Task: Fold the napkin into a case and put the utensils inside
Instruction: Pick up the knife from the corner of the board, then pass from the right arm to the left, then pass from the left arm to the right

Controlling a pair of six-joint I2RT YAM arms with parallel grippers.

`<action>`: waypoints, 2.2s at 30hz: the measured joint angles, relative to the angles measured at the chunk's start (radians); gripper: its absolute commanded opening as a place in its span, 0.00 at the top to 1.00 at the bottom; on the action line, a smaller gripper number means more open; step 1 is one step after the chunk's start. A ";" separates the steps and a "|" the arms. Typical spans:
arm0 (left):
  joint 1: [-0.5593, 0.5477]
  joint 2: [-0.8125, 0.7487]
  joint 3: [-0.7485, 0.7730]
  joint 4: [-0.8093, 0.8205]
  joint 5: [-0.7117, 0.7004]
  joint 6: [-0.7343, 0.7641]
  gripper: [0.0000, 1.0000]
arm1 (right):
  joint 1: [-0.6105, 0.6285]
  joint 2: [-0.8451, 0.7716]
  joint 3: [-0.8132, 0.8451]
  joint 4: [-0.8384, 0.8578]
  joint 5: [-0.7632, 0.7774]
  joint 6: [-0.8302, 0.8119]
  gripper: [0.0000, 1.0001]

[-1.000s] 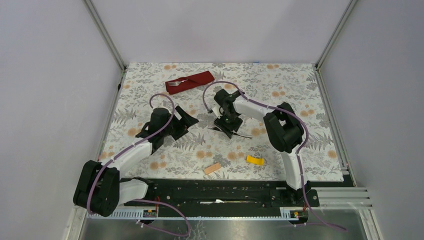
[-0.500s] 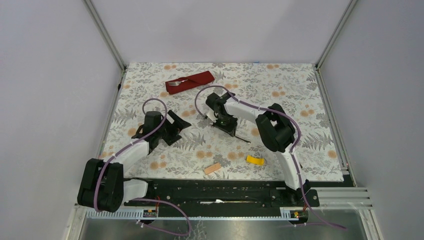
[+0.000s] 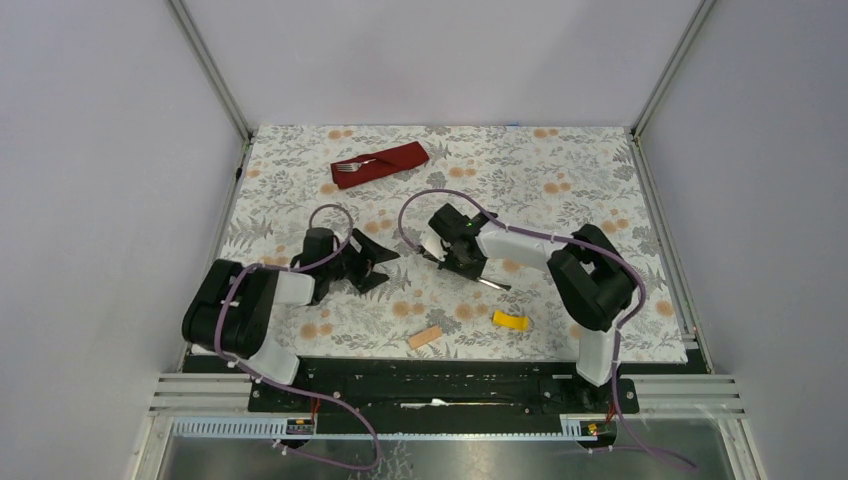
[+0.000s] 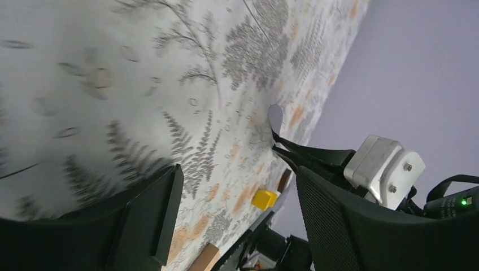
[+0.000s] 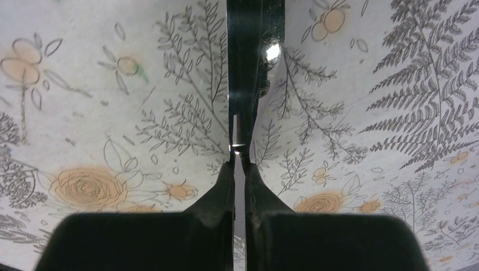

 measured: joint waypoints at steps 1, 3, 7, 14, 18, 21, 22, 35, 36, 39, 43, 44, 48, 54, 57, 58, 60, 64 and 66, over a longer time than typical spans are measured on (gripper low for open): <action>-0.013 0.024 0.000 0.045 0.010 -0.013 0.22 | 0.000 -0.024 -0.029 0.018 -0.006 -0.005 1.00; -0.048 0.070 0.000 0.133 0.021 -0.042 0.24 | 0.000 -0.055 -0.064 0.046 -0.014 -0.012 1.00; -0.122 0.145 0.000 0.270 0.022 -0.095 0.28 | 0.000 -0.089 -0.100 0.101 -0.025 -0.016 1.00; -0.215 0.276 0.023 0.455 0.010 -0.184 0.35 | 0.011 -0.111 -0.113 0.153 -0.060 -0.016 1.00; -0.243 0.341 0.056 0.536 -0.009 -0.213 0.41 | 0.021 -0.120 -0.115 0.161 -0.069 -0.016 1.00; -0.261 0.389 0.077 0.608 -0.023 -0.241 0.52 | 0.027 -0.124 -0.119 0.168 -0.070 -0.016 1.00; -0.266 0.405 0.082 0.633 -0.029 -0.252 0.56 | 0.027 -0.125 -0.121 0.172 -0.072 -0.016 1.00; -0.278 0.436 0.042 0.790 -0.113 -0.267 1.00 | 0.038 -0.222 -0.193 0.245 -0.077 0.061 0.66; -0.278 0.422 0.031 0.794 -0.117 -0.264 1.00 | 0.039 -0.226 -0.197 0.249 -0.066 0.084 0.48; -0.269 0.349 -0.002 0.798 -0.119 -0.254 1.00 | 0.041 -0.258 -0.222 0.263 -0.022 0.177 0.01; -0.235 0.214 -0.025 0.795 -0.118 -0.233 1.00 | 0.042 -0.384 -0.263 0.263 0.061 0.386 0.00; -0.223 0.174 -0.027 0.792 -0.119 -0.229 1.00 | 0.042 -0.443 -0.275 0.263 0.081 0.464 0.00; -0.185 0.027 -0.031 0.774 -0.118 -0.219 1.00 | 0.028 -0.690 -0.308 0.298 0.089 0.798 0.00; -0.157 -0.195 -0.030 0.684 -0.126 -0.217 1.00 | -0.094 -0.913 -0.483 0.528 -0.072 1.173 0.02; -0.157 -0.283 -0.030 0.657 -0.132 -0.226 1.00 | -0.151 -0.961 -0.641 0.713 -0.175 1.315 0.10; -0.157 -0.306 -0.030 0.647 -0.134 -0.233 1.00 | -0.164 -0.961 -0.670 0.754 -0.201 1.346 0.13; -0.157 -0.340 -0.030 0.634 -0.140 -0.247 1.00 | -0.190 -0.941 -0.724 0.882 -0.272 1.422 0.22; -0.157 -0.390 -0.030 0.603 -0.149 -0.275 1.00 | -0.209 -0.862 -0.742 1.143 -0.375 1.531 0.31; -0.157 -0.407 -0.030 0.588 -0.153 -0.282 1.00 | -0.210 -0.828 -0.742 1.268 -0.417 1.571 0.32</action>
